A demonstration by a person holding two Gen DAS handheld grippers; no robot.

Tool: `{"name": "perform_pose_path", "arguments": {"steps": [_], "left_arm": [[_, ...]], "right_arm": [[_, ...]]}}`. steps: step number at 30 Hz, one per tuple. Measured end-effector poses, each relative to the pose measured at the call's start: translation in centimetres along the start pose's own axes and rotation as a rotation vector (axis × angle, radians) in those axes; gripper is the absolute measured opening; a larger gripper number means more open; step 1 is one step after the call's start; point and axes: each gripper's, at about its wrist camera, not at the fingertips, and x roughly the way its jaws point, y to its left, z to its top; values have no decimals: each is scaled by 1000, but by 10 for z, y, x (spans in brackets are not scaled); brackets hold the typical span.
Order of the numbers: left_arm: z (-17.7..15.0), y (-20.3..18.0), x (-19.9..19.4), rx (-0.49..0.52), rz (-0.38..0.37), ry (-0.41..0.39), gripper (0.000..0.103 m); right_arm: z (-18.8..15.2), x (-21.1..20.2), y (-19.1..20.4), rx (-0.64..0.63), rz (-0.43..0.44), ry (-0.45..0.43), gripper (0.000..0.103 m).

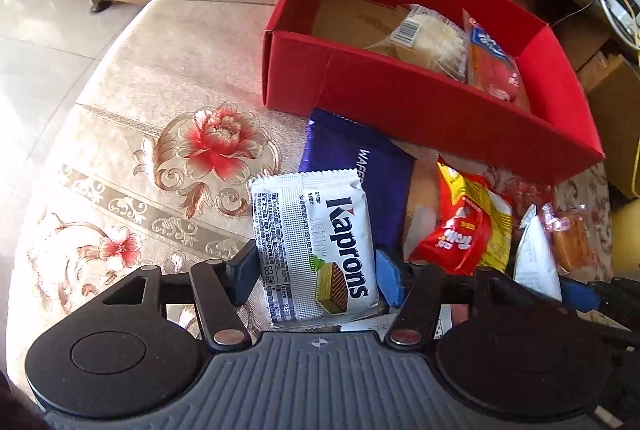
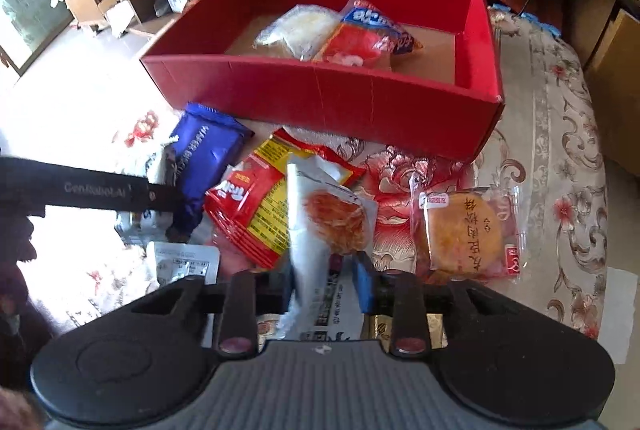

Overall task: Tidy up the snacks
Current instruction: 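Grasp the white Kaprons wafer pack with the left tool while the right grasps the long white bag, then carry both packs into the red box and open both tools to release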

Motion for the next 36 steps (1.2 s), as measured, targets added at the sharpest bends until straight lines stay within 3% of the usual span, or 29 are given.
{"name": "perform_pose_path", "arguments": {"steps": [3, 7, 12, 16, 18, 28, 31, 35, 36], "left_arm": [[2, 3, -4, -1, -30, -7, 66], [1, 11, -4, -13, -69, 5, 67], [-1, 19, -2, -9, -112, 17, 67], [-1, 21, -3, 9, -136, 19, 67], [0, 23, -3, 8, -148, 22, 67], [1, 26, -4, 24, -177, 26, 69], [0, 23, -3, 37, -171, 23, 69], [-2, 21, -3, 51, -163, 21, 69], [-2, 20, -3, 54, -161, 21, 69]], "right_arm": [[-1, -1, -4, 32, 12, -1, 26], [-1, 0, -5, 58, 75, 34, 34], [1, 3, -11, 94, 40, 52, 51], [-3, 21, -2, 77, 40, 109, 54], [-1, 24, 2, 61, 52, 95, 67], [-12, 29, 1, 144, 131, 38, 101], [-9, 26, 0, 156, 105, 45, 93], [-11, 16, 3, 120, 11, 48, 40], [-12, 15, 1, 132, 32, 51, 38]]}}
